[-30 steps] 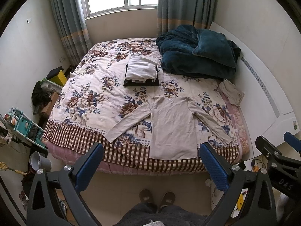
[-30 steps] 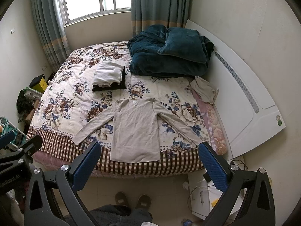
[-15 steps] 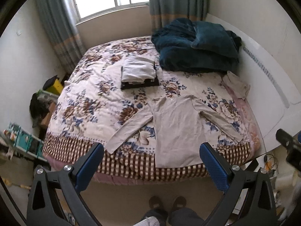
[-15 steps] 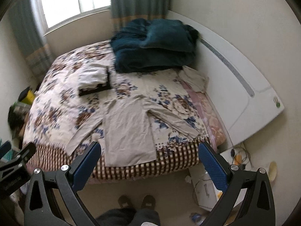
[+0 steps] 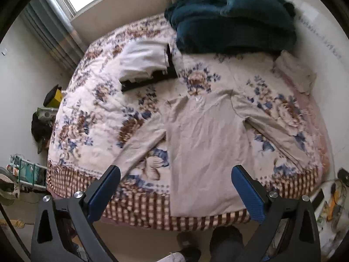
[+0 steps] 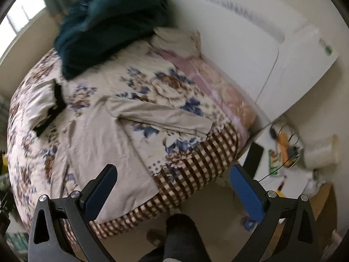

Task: Fold small clothes
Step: 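Reach both tools down to the beige shirt's sleeve cuffs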

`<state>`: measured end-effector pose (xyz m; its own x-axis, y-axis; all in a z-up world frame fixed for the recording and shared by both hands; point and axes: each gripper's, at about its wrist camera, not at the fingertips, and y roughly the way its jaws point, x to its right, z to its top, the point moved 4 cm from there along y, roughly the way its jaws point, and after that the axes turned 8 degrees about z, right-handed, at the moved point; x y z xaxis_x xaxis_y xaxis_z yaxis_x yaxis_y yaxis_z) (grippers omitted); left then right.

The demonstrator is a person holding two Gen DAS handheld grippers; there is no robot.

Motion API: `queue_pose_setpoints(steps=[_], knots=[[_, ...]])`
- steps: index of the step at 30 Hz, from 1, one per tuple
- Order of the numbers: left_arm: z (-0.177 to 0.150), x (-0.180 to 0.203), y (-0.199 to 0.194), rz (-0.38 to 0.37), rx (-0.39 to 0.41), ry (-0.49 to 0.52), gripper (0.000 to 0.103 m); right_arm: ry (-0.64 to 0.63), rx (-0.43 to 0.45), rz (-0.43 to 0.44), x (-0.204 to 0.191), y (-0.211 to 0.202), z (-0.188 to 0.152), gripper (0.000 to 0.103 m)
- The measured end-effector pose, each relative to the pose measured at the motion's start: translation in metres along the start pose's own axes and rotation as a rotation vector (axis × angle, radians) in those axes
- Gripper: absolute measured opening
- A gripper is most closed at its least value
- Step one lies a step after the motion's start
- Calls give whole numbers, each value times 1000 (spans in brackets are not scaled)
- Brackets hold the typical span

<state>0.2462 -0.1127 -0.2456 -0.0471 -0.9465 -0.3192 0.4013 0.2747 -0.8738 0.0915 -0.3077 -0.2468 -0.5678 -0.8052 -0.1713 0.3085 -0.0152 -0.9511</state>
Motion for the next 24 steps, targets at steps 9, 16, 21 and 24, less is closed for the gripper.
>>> queue_pose_setpoints(steps=[9, 16, 21, 24], knots=[[-7, 88, 183, 78, -278, -6, 103, 362, -169, 25, 129, 219, 29, 103], [-21, 129, 293, 112, -411, -4, 103, 841, -166, 172, 216, 346, -6, 103], [-20, 142, 336, 108, -418, -1, 103, 994, -48, 227, 227, 395, -15, 96], [-21, 143, 347, 58, -419, -34, 103, 1023, -5, 181, 217, 409, -16, 85]])
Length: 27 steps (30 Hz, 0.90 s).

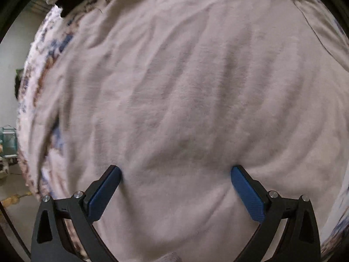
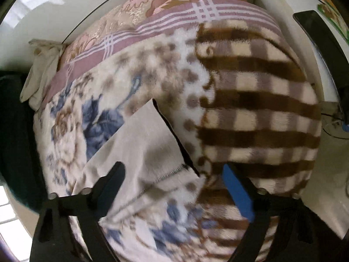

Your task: Fold small clothes

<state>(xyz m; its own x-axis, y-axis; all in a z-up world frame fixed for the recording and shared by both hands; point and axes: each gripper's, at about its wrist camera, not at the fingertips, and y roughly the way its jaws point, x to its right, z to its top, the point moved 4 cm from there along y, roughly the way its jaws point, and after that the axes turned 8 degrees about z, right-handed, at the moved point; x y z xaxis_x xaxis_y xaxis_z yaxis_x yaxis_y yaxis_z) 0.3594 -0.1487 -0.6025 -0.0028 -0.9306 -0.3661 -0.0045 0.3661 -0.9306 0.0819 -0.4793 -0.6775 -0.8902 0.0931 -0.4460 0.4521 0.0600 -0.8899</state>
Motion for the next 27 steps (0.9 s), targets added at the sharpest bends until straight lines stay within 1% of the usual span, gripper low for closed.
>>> queue_pose_setpoints(steps=[2, 3, 4, 6, 9, 11, 13, 14, 17, 19, 20, 21, 22, 23, 26, 27], knots=[[-1, -1, -1, -24, 7, -6, 103, 18, 54, -22, -3, 3, -6, 72], [-3, -2, -3, -31, 10, -5, 103, 27, 74, -33, -7, 1, -10, 54], [-4, -4, -5, -41, 13, -2, 103, 28, 93, -45, -12, 2, -14, 32], [-6, -9, -8, -63, 9, -1, 103, 13, 124, -57, -25, -2, -18, 12], [-4, -21, -15, -95, 9, -9, 103, -69, 180, -85, -56, -14, -26, 10], [-1, -36, -22, -91, 28, -15, 103, -149, 206, -102, -81, -21, -33, 9], [3, -57, -29, -83, 54, -32, 103, -257, 220, -100, -114, -29, -44, 9], [5, -70, -32, -81, 65, -50, 103, -313, 220, -94, -130, -35, -52, 9], [7, -114, -39, -87, 77, -126, 103, -508, 186, -41, -191, -44, -97, 9], [7, -152, -41, -88, 76, -196, 103, -653, 126, 17, -240, -43, -144, 9], [6, -169, -41, -87, 77, -226, 103, -734, 94, 30, -262, -39, -172, 9], [4, -188, -40, -82, 75, -258, 103, -819, 56, 56, -283, -35, -204, 9], [0, -209, -38, -75, 72, -295, 103, -923, 5, 93, -305, -30, -249, 9], [-3, -226, -36, -70, 67, -325, 103, -1011, -27, 109, -320, -22, -287, 9], [-21, -274, -18, -39, 42, -411, 103, -1212, -140, 153, -338, 4, -392, 9], [-28, -287, -12, -30, 34, -435, 103, -1293, -185, 153, -340, 20, -437, 9]])
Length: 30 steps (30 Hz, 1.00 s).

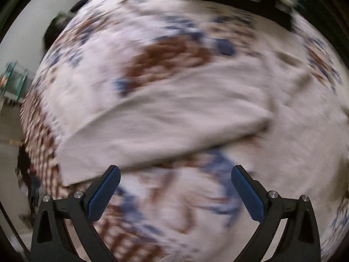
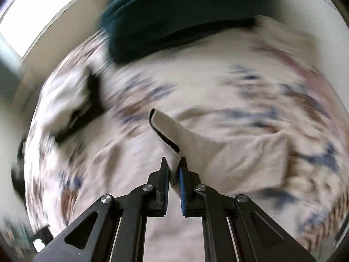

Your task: Fold small clothes

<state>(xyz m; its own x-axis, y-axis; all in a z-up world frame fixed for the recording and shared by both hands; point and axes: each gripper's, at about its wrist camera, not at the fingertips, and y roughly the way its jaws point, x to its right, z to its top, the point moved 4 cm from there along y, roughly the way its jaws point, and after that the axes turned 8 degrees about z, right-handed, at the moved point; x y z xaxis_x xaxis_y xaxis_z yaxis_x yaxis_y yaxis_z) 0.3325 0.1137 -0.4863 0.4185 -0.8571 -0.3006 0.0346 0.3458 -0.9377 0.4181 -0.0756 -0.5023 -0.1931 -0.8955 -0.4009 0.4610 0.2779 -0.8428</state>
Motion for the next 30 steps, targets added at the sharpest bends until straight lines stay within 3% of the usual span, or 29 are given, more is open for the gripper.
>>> queue_pose_setpoints(steps=[3, 7, 14, 19, 21, 30], knots=[[0, -29, 21, 37, -31, -54, 103, -155, -92, 19, -79, 59, -37, 9], [-15, -52, 38, 50, -67, -112, 103, -258, -189, -1, -145, 120, -79, 9], [-19, -80, 52, 45, -99, -164, 103, -300, -244, -36, -165, 150, -97, 9], [-13, -93, 56, 0, -101, -181, 103, -379, -294, -6, -169, 122, -98, 9], [-13, -94, 53, -4, -91, -175, 103, -436, -362, 31, -161, 97, -111, 9], [-22, -94, 56, 10, -99, -160, 103, -839, -588, 39, -142, 5, -226, 9]])
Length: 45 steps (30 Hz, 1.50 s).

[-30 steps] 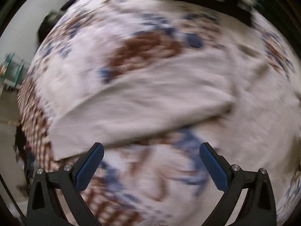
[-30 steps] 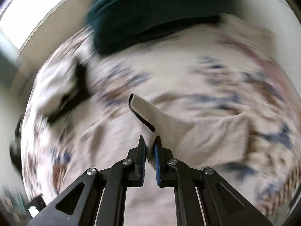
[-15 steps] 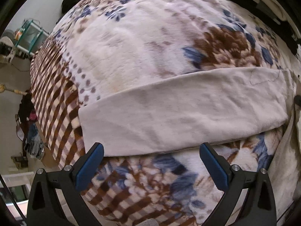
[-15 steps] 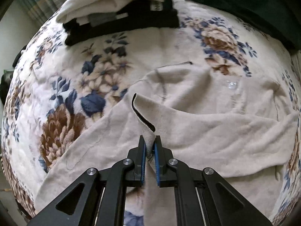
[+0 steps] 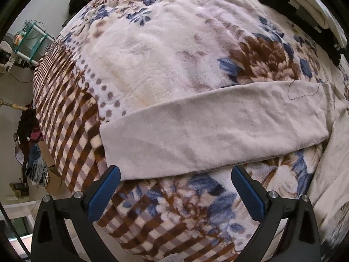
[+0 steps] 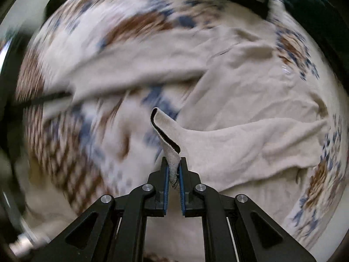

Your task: Fold small clothes

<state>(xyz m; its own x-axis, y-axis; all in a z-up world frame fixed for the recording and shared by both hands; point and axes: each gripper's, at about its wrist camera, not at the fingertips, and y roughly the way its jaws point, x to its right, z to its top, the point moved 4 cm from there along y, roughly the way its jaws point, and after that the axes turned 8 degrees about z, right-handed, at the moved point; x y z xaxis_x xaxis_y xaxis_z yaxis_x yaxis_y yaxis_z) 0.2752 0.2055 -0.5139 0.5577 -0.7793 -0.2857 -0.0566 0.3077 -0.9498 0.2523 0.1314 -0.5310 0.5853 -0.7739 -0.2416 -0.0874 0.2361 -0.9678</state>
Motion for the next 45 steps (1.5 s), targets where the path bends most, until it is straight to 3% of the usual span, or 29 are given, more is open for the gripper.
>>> queue_pose_setpoints(steps=[7, 15, 18, 20, 22, 23, 25, 28, 30, 35, 38, 40, 42, 43, 45], knots=[[-10, -10, 7, 9, -27, -31, 103, -184, -116, 6, -49, 15, -50, 9], [-21, -24, 14, 30, -41, -50, 103, -249, -206, 3, -54, 31, -94, 9], [-25, -35, 19, 35, -59, -75, 103, -292, -282, -5, -53, 39, -116, 14], [-28, -44, 21, 38, -74, -102, 103, -295, -321, 38, -51, 39, -130, 29], [-30, -54, 24, 42, -85, -133, 103, -294, -368, 88, -51, 35, -146, 52], [-32, -60, 26, 38, -91, -155, 103, -292, -376, 103, -50, 31, -153, 54], [-34, -72, 31, 3, -112, -213, 103, -258, -368, 130, -45, 17, -163, 58], [-38, -95, 53, -226, -194, -434, 103, -73, -268, 157, -19, -6, -158, 69], [-40, -110, 65, -314, -183, -585, 103, 91, -171, 138, 14, -20, -149, 71], [-39, -126, 93, -327, -184, -794, 103, 365, -33, 29, 96, -36, -125, 72], [-33, -125, 95, -276, -140, -846, 87, 516, 16, 0, 144, -47, -117, 72], [-24, -120, 88, -191, -93, -798, 46, 581, 39, -15, 168, -57, -109, 72], [-19, -114, 82, -113, -69, -751, 27, 628, 54, -71, 194, -68, -107, 74], [-19, -113, 82, -78, -64, -736, 17, 648, 51, -95, 205, -71, -110, 81], [-20, -117, 78, -2, -52, -700, 8, 695, 45, -99, 217, -71, -112, 83]])
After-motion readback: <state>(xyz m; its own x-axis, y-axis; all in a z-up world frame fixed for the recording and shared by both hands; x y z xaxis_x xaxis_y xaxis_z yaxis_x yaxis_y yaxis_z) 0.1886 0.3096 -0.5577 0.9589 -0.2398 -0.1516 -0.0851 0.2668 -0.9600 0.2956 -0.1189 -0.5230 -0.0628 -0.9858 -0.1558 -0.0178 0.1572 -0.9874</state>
